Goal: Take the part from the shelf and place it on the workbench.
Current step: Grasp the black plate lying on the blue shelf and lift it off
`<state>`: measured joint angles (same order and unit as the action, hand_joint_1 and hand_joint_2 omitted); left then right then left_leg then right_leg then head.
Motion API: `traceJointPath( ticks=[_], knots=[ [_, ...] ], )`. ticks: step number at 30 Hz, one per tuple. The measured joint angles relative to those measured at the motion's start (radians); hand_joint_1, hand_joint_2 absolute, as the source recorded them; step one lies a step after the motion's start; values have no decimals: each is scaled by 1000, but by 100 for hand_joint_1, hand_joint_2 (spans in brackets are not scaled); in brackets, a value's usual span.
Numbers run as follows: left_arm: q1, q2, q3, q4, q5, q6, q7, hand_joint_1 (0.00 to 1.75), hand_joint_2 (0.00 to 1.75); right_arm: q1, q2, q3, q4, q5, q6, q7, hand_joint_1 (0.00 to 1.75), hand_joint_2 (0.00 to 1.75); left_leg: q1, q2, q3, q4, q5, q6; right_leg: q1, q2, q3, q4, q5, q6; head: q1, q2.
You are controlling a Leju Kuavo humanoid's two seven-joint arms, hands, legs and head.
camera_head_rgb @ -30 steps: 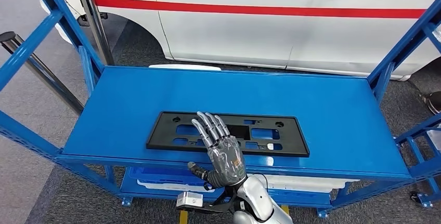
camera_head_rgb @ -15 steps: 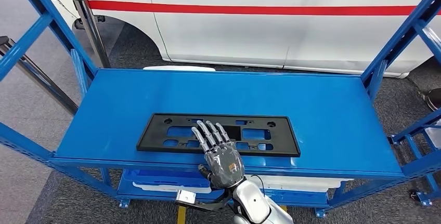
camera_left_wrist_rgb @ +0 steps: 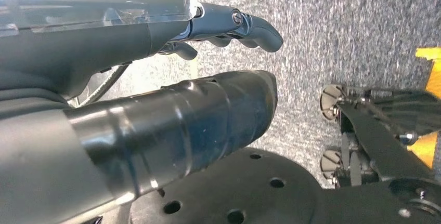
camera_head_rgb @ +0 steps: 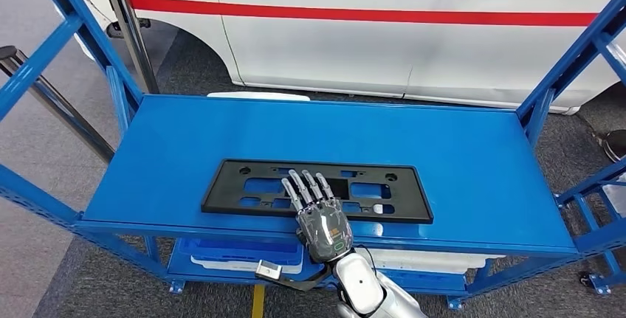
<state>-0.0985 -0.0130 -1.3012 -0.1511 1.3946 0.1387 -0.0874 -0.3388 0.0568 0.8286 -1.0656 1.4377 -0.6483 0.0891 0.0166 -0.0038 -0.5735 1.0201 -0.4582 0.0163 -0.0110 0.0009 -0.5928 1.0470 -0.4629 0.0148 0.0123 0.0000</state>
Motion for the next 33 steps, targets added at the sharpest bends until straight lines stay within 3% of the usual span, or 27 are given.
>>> traceJointPath(
  ticks=[3,5,6,8,9,10,11,13,15,18,20,21,23,25,26,27,29,31,33],
  knots=[
    [0,0,0,0,4,0,3,0,0,-1,-2,0,3,37,-3,27,0,175,0,0,-1,-4,1,-18,5,3,3,-17,3,-16,0,0],
    [0,0,-1,0,9,0,8,0,0,-1,-2,-3,4,76,-4,50,0,175,3,1,-12,23,-21,-27,2,2,7,-26,9,-31,0,0],
    [0,0,-1,0,11,0,10,0,0,-1,-3,-6,3,92,-5,60,0,175,4,1,-31,66,-48,-30,0,1,9,-30,11,-36,-1,0],
    [1,0,-2,0,14,-1,14,0,0,1,-4,-13,3,116,-5,78,0,175,4,1,-92,203,-114,-34,3,-1,8,-29,11,-43,-1,0],
    [3,0,-3,0,15,-2,15,0,0,2,-6,-15,3,123,-6,84,0,175,4,1,-119,261,-133,-36,6,-1,7,-28,11,-44,-1,0],
    [4,0,-3,0,15,-3,16,0,0,2,-7,-16,3,126,-7,89,0,175,4,1,-132,286,-133,-36,8,-1,6,-27,11,-45,-1,0],
    [5,-1,-3,0,16,-3,16,0,0,3,-8,-17,3,127,-7,92,0,175,4,1,-123,269,-113,-34,9,0,7,-25,10,-46,-1,0],
    [5,0,-4,0,16,-4,16,0,0,3,-9,-18,3,127,-8,96,0,175,3,1,-59,136,-46,-24,12,3,8,-22,8,-45,-1,0],
    [4,1,-4,0,16,-4,16,0,0,2,-10,-19,2,128,-9,99,0,175,-1,1,-4,22,-9,-14,16,4,7,-19,7,-40,-1,0],
    [3,1,-4,1,16,-4,16,0,0,2,-10,-20,2,129,-11,100,0,175,-6,0,4,-3,-3,-3,17,4,5,-20,9,-25,-1,0],
    [4,0,-4,1,16,-4,17,0,0,1,-12,-21,1,129,-13,105,0,175,-1,2,8,-14,6,7,17,4,-4,0,-8,-14,0,0],
    [4,0,-4,1,16,-4,17,0,0,0,-13,-21,0,129,-15,109,0,175,3,3,9,-19,9,12,15,4,-20,36,-32,-8,0,0],
    [4,0,-4,1,17,-4,18,0,0,-1,-15,-22,0,129,-16,114,0,175,4,5,8,-21,12,16,8,4,-78,161,-98,1,1,0],
    [4,0,-5,1,21,-4,19,0,0,1,-18,-23,0,127,-14,114,0,175,4,5,7,-20,12,16,2,3,-125,257,-126,8,1,0],
    [5,0,-5,1,23,-4,19,0,0,2,-19,-24,0,121,-11,109,0,175,5,5,7,-19,11,15,-1,3,-122,251,-110,10,1,0],
    [5,-1,-5,1,25,-4,19,0,0,2,-20,-25,0,109,-5,101,0,175,6,5,8,-17,10,13,-4,2,-100,206,-78,12,1,0],
    [4,-1,-5,1,29,-2,19,0,0,-1,-21,-30,0,66,23,75,0,175,5,3,8,-11,5,4,-8,0,-31,65,-16,12,1,0],
    [4,-2,-5,1,33,1,17,0,0,-7,-21,-33,-1,10,64,46,0,175,2,2,4,-5,1,-7,-6,2,2,-8,2,4,1,0],
    [4,-2,-5,1,37,2,11,0,0,-18,-21,-37,-1,-42,100,25,0,175,2,2,5,-7,2,-19,-2,4,1,-12,2,-9,0,0]
  ],
)
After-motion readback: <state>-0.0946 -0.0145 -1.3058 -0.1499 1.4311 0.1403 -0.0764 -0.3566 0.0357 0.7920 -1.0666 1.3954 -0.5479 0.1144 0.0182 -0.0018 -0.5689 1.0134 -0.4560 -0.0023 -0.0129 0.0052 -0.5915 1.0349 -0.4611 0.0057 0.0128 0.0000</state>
